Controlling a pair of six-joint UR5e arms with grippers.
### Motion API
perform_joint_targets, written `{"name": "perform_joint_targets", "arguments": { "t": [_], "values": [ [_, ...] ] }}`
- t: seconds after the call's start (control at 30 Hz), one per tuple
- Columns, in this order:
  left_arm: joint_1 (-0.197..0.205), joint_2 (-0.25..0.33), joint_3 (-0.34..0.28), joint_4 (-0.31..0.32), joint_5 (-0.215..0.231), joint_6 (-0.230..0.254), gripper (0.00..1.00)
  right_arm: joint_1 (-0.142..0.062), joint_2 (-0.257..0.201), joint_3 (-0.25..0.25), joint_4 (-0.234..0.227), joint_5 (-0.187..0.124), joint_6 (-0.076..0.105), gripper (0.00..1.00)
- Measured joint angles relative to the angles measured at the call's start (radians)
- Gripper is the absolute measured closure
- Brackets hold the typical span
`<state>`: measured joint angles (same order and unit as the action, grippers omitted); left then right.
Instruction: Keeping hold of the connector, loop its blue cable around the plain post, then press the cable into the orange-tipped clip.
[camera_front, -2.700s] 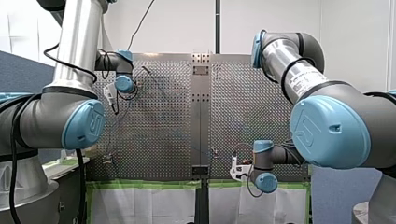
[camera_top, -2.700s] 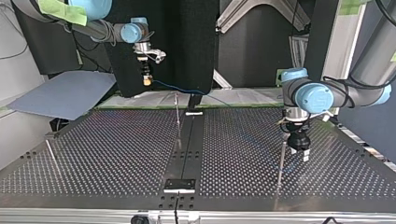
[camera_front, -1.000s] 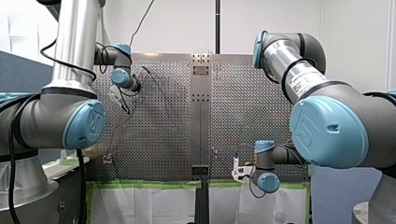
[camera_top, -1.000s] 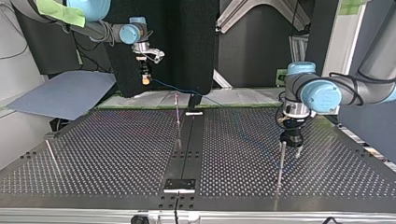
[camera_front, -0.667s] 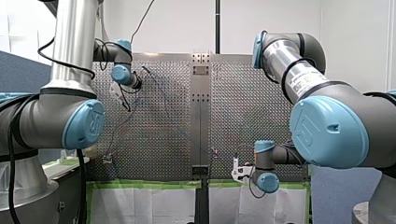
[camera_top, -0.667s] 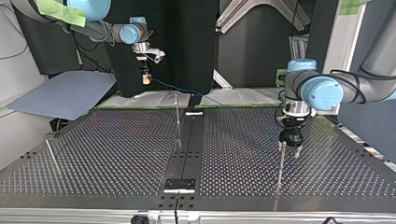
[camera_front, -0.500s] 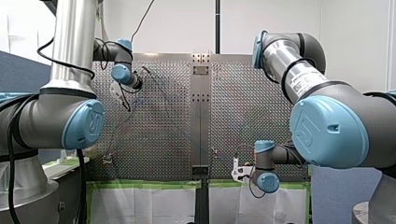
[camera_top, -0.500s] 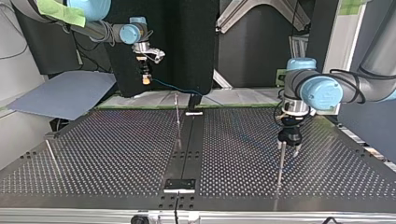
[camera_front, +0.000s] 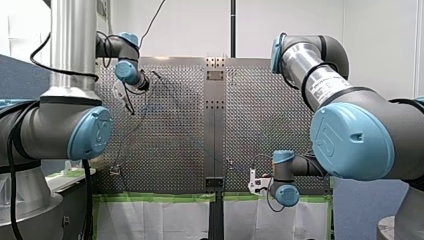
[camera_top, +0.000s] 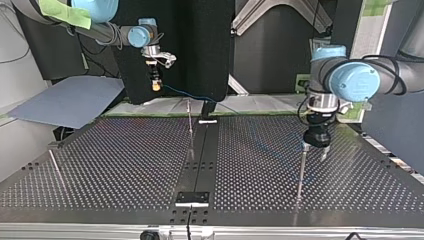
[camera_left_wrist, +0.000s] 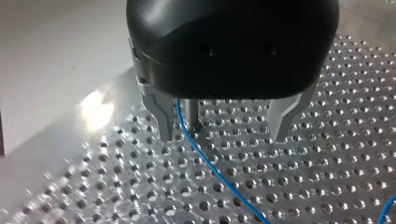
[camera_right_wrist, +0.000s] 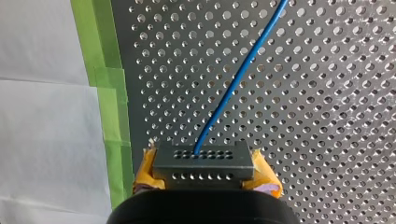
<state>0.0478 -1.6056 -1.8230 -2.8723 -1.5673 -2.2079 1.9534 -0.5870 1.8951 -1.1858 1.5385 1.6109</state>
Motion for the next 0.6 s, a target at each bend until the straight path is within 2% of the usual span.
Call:
{"name": "perform_joint_targets", "arguments": {
  "t": [0.17,0.4,0.6],
  "values": [
    [0.01,0.05,-0.024,-0.043,-0.027,0.046,0.0,0.0,0.0,0.0,0.001,0.0,0.0,1.0],
    [0.021,0.116,-0.028,-0.108,-0.083,0.112,0.0,0.0,0.0,-0.001,0.002,-0.002,0.0,1.0],
    [0.018,0.172,-0.026,-0.164,-0.092,0.168,0.0,0.0,0.0,-0.001,0.003,-0.002,0.0,1.0]
  ]
}}
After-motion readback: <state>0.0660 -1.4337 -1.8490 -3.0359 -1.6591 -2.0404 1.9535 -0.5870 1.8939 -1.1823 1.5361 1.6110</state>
